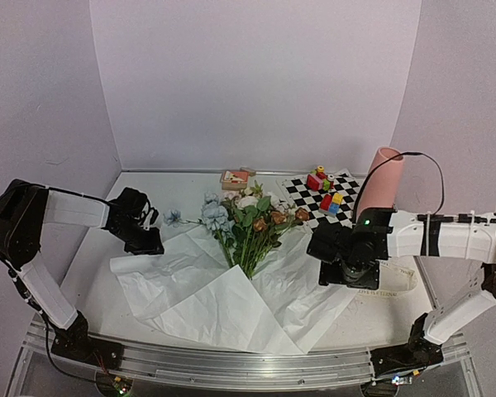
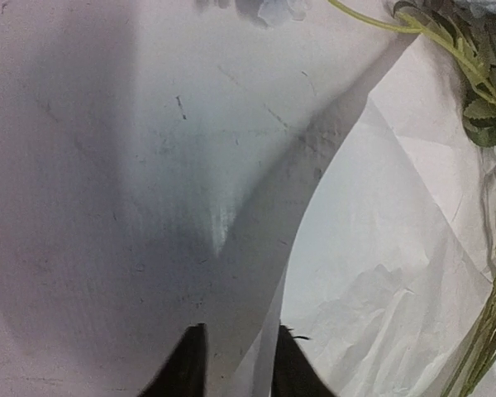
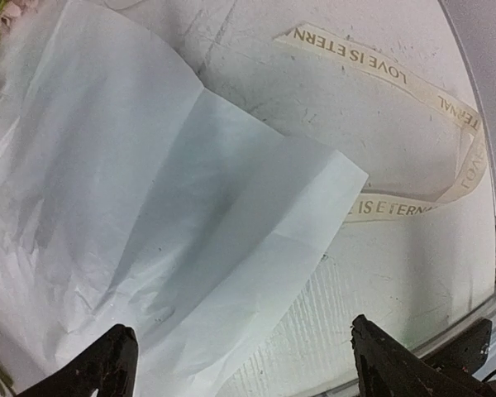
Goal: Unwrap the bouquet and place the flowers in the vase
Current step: Unfold the wrapping paper at the center of the board.
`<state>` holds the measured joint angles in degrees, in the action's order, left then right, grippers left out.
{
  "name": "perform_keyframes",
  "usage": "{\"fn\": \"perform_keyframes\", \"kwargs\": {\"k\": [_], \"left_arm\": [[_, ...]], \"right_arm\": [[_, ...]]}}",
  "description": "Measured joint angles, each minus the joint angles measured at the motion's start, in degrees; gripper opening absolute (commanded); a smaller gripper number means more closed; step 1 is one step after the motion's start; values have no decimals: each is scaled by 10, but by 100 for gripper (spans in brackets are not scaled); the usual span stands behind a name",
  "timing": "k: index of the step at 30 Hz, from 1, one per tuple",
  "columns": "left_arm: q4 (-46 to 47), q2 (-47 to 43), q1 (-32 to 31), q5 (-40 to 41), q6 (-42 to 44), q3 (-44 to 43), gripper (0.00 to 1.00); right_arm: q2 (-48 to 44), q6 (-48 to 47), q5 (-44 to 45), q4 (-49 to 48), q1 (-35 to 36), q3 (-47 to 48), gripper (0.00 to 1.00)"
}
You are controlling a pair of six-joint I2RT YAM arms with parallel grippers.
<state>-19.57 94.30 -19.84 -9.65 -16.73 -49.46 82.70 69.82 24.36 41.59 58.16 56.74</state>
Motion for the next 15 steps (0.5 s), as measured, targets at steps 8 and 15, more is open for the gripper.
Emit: {"fn": "perform_keyframes", "kwargs": {"k": [8, 15], "left_arm": [[-60, -35, 0, 96, -16, -51, 54], [-93, -98, 0, 104, -30, -78, 34]], "right_arm": [[20, -89, -9, -47, -28, 75, 91], [69, -139, -44, -96, -57, 116, 77]]}}
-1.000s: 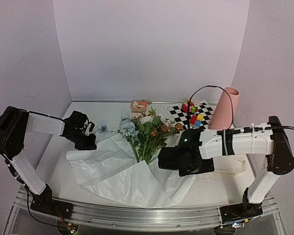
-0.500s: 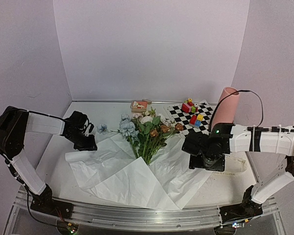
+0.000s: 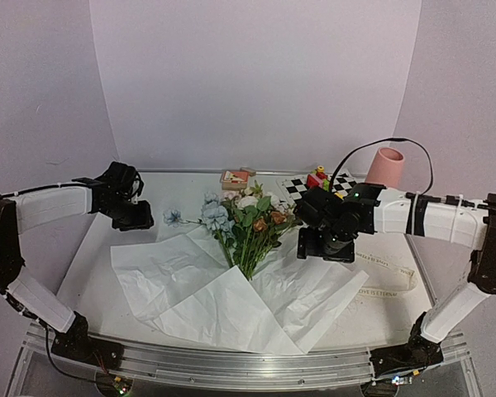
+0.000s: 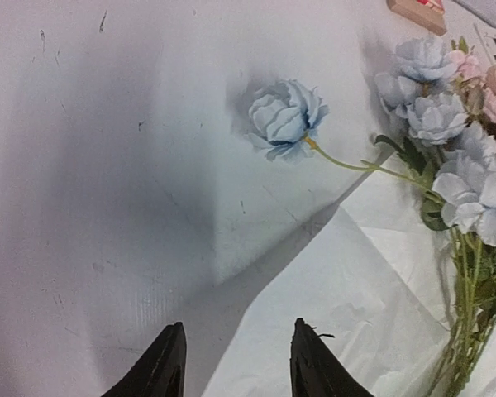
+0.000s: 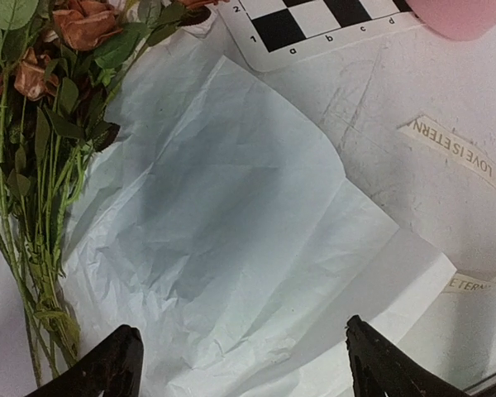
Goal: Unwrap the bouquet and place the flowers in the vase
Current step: Unfold the wrapping paper at the center of the board.
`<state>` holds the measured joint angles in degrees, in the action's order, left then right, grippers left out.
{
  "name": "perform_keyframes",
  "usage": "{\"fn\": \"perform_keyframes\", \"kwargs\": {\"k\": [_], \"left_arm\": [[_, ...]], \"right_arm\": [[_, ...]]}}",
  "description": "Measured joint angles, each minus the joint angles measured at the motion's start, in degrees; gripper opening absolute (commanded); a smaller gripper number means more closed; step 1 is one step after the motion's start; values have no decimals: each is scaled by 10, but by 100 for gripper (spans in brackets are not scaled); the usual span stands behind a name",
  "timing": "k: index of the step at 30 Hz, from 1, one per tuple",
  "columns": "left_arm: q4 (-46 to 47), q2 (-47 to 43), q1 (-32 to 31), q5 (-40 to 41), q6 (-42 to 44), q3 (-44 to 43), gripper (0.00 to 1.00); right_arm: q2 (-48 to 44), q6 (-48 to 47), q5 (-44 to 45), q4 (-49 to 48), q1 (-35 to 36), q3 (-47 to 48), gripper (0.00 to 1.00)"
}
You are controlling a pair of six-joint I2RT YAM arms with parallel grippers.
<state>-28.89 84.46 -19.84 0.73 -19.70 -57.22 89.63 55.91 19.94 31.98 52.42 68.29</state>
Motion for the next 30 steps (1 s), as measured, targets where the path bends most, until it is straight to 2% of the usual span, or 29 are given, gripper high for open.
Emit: {"fn": "perform_keyframes", "kwargs": {"k": [4, 7, 9, 11, 13, 18, 30], "left_arm": [[-10, -27, -1, -66, -21, 0, 23], [-6, -32, -10, -117, -38, 2, 13], [0, -31, -26, -148, -45, 8, 7], [0, -25, -50, -171, -51, 11, 1], [2, -15, -72, -190, -54, 11, 0], [9, 22, -90, -216, -61, 17, 0], [22, 134, -89, -198, -73, 22, 0]], "right_arm": [[2, -20, -31, -38, -21, 0, 67], [2, -36, -59, -75, -33, -2, 52], [3, -43, -75, -99, -38, -6, 38], [7, -49, -90, -116, -44, -12, 16], [14, -48, -103, -131, -49, -20, 1], [37, -45, -135, -156, -70, -55, 0], [110, -44, -174, -190, -116, -71, 0]]}}
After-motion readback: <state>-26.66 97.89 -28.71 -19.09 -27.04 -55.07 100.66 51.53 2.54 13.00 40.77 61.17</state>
